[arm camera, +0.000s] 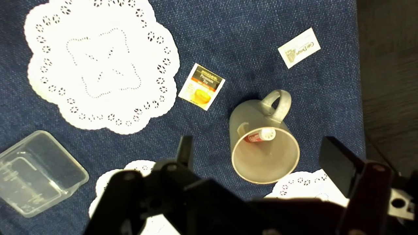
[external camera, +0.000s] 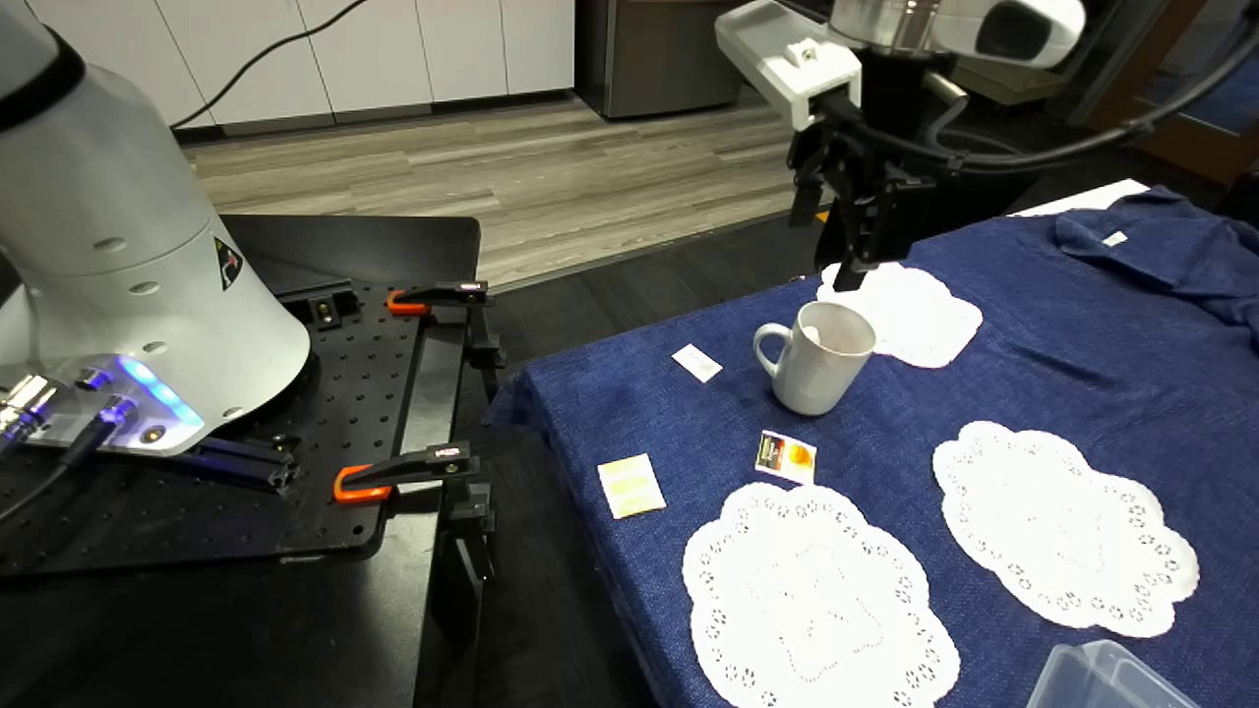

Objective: Take the marker out of the cup and put it on the table

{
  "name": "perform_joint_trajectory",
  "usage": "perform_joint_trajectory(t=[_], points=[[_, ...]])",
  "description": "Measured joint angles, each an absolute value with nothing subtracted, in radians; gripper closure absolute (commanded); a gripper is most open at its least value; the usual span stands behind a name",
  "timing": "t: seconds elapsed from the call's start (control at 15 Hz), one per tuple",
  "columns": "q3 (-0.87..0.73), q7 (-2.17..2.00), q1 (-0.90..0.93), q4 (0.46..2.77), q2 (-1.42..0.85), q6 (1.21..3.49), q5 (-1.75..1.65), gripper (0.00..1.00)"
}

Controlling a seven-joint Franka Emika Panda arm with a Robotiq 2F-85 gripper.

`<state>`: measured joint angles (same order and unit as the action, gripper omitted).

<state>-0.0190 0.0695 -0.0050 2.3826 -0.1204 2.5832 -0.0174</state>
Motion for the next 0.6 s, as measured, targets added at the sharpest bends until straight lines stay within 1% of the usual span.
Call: perform_joint_trajectory(t=[0.13, 0.33, 0.4, 0.47, 0.6], points=[[-0.018, 0.069, -0.005, 2.349, -0.16, 2.583, -0.017, 0.29], [-0.014, 0.07, -0.005, 2.297, -0.225, 2.583, -0.017, 0.45], [-0.013, 0.07, -0.004, 2.279, -0.246, 2.583, -0.017, 0.55], [-0.011, 0.07, -0.003, 2.261, -0.265, 2.583, -0.017, 0.57], [-0.01, 0.069, -0.001, 2.225, -0.302, 2.583, -0.018, 0.52]])
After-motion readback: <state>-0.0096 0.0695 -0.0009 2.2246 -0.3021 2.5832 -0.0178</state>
